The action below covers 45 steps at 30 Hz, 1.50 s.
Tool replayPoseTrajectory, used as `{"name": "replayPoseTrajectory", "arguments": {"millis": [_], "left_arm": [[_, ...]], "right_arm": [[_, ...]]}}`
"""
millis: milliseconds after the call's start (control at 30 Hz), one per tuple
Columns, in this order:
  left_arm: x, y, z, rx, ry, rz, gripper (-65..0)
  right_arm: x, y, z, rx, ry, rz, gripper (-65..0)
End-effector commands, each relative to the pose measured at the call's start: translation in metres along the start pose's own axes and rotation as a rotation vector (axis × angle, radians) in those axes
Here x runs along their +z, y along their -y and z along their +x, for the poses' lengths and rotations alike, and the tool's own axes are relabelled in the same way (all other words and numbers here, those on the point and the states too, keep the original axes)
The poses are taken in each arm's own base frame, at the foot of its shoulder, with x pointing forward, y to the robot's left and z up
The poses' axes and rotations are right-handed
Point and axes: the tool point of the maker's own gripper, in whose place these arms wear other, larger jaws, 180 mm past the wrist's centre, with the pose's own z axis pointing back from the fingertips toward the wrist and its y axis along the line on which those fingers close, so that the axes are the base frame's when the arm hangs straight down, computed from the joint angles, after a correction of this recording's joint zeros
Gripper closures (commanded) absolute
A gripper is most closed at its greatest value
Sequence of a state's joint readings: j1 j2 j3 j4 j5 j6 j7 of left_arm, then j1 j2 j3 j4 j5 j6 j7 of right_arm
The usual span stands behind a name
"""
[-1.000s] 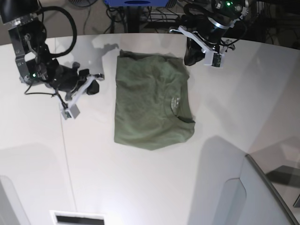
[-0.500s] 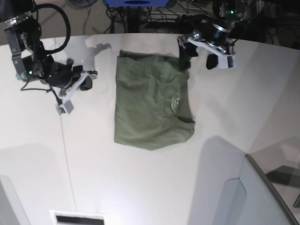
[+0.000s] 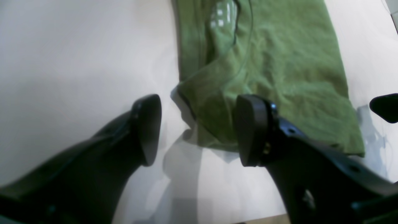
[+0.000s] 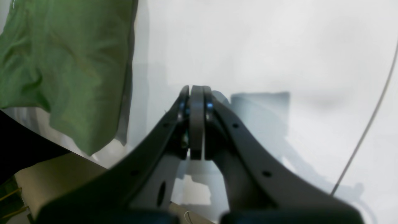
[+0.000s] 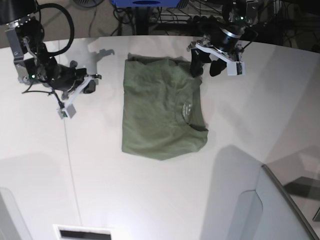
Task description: Layout the t-shirt on the table in an organized manner, then fold the t-shirt properly
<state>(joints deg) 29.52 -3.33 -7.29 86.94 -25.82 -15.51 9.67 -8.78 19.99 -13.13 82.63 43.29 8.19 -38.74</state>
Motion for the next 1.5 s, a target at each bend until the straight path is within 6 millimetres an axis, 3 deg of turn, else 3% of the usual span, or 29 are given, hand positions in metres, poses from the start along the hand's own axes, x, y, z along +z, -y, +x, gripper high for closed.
{"name": "replayPoseTrajectory", "arguments": {"millis": [0,267,600,800,867,1000,1067,1267,1467], "left_arm": [[0.0,0.001,0.008,-0.001,0.03,-0.011,-35.1],[-0.01,0.021,0.008,-0.018,0.021,-0.066,-35.1],[-0.012,0.019,0.004,-0.012,0.013,-0.062,-34.9],[-0.012,0.014,0.003,-0.009,0.008,-0.048,-34.6],[-0.011,0.013,0.003,-0.01,0.008,-0.047,-29.1],[-0.012,0.012,0.004,-0.011,0.01,-0.046,-7.1],[-0.012,0.012,0.005,-0.011,0.012,-0.046,0.0],[-0.015,0.015,0.011,-0.016,0.025,-0.053,0.0],[-0.009,-0.005,0.017,-0.046,0.025,-0.015,0.0]], "right_arm": [[0.004,0.0,0.014,0.01,0.039,0.006,0.0],[0.005,0.001,0.015,0.01,0.041,0.004,0.0],[0.004,0.002,0.017,0.011,0.043,0.002,0.0],[-0.003,0.017,0.009,-0.017,0.007,-0.024,0.0],[-0.003,0.018,0.009,-0.019,0.006,-0.026,0.0],[-0.003,0.011,0.012,0.017,0.013,0.012,0.0],[-0.003,0.007,0.012,0.041,0.014,0.036,0.0],[-0.003,0.005,0.012,0.047,0.014,0.046,0.0],[-0.003,0.005,0.012,0.047,0.014,0.046,0.0]]}}
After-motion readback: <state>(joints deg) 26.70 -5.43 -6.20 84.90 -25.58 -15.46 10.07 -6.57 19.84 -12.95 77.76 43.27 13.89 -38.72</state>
